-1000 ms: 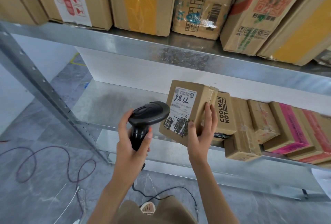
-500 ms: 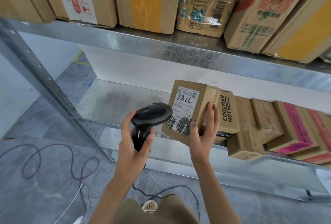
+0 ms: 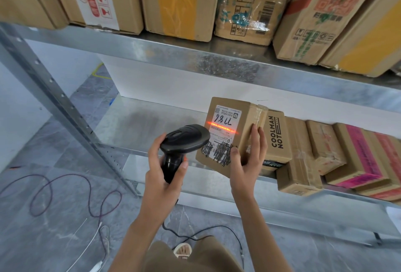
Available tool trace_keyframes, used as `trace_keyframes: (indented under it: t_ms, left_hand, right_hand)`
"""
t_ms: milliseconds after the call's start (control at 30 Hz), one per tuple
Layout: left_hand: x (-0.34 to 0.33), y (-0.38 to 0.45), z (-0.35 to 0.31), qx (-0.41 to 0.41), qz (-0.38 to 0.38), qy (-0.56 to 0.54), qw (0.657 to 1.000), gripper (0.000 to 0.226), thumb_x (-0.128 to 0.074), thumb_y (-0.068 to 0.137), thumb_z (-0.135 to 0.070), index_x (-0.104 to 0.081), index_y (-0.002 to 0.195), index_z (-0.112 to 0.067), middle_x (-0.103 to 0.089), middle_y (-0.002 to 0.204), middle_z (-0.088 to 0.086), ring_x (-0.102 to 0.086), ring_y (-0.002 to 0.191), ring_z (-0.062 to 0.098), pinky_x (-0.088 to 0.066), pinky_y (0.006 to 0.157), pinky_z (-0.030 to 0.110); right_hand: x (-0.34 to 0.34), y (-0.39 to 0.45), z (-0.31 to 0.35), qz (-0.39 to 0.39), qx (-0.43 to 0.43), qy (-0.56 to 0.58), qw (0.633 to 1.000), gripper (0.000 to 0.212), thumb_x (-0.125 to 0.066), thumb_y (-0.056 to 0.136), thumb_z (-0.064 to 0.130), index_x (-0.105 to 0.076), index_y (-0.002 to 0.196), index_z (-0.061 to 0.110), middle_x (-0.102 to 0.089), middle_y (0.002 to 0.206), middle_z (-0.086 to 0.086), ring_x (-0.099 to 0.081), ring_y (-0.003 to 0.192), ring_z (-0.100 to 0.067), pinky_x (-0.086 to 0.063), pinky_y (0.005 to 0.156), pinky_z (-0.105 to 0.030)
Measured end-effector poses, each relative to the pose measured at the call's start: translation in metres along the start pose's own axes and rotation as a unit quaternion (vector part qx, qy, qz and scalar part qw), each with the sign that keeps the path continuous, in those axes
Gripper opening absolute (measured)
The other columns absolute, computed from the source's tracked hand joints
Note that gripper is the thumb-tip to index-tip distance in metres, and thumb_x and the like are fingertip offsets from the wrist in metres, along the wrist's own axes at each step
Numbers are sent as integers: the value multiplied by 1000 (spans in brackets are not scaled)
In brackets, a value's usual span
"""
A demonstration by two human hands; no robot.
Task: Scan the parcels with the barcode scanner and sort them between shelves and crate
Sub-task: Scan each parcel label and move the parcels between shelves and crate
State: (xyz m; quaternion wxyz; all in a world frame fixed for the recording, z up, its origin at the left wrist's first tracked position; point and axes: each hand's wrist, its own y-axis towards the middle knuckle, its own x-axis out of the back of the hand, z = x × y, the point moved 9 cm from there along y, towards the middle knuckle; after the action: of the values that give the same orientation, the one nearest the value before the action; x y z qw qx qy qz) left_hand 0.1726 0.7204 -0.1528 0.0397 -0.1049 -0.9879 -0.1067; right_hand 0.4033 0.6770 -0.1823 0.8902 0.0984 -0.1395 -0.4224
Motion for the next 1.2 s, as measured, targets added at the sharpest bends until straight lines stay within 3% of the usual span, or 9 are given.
trace_keyframes:
  t_ms: [200,367,600,800,933,1033,1200]
  left_hand:
    - [0,0,2,5,6,9,1000,62,-62,84,-48,-27,130,-69,-70,89,3,-52,52,18,-50,53,50]
    - [-1,0,3,3,7,23,1000,64,-63,87,-38,-28,129,-71,-70,88,3,-53,53,19,-51,55,51]
    - [-1,0,6,14,-3,27,1000,64,-62,87,-35,-29,131,-68,-69,86,7,-51,57,37,-51,55,54]
    - [-2,-1,2,4,1,23,1000,63,-63,87,-41,-28,130,-69,-70,90,3,-54,57,32,-51,55,52]
    - [-5,-1,3,6,7,26,1000,65,-63,90,-32,-28,130,-68,-70,89,1,-54,57,31,-51,55,52]
    - [-10,3,2,1,19,20,1000,61,-63,88,-42,-29,132,-66,-70,87,1,-54,55,23,-52,56,49]
    - [-35,11,-6,-5,45,-8,999,64,-62,88,-29,-31,124,-72,-67,82,5,-53,51,18,-49,50,41]
  right_hand:
    - [2,1,-1,-5,-5,0,1000,71,-51,83,36,-38,152,31,-24,159,12,-23,148,-16,-44,106,-58]
    - [3,2,-5,-9,-7,0,1000,70,-51,82,35,-38,151,32,-24,159,13,-22,149,-17,-43,107,-59]
    - [6,4,-4,-15,-5,3,1000,70,-51,83,34,-38,152,29,-25,159,11,-23,148,-15,-41,109,-57]
    - [7,5,-6,-16,-7,7,1000,71,-51,83,34,-38,152,30,-25,158,13,-25,148,-16,-43,107,-57]
    - [12,4,-6,-23,-14,7,1000,71,-51,82,35,-38,152,31,-26,158,11,-27,147,-17,-44,106,-57]
    - [23,4,-5,-36,-12,1,999,70,-51,82,34,-39,151,33,-26,158,9,-29,146,-20,-45,104,-58]
    - [63,8,-3,-78,-22,-26,996,70,-51,82,35,-39,150,38,-26,158,15,-31,145,-19,-43,104,-61]
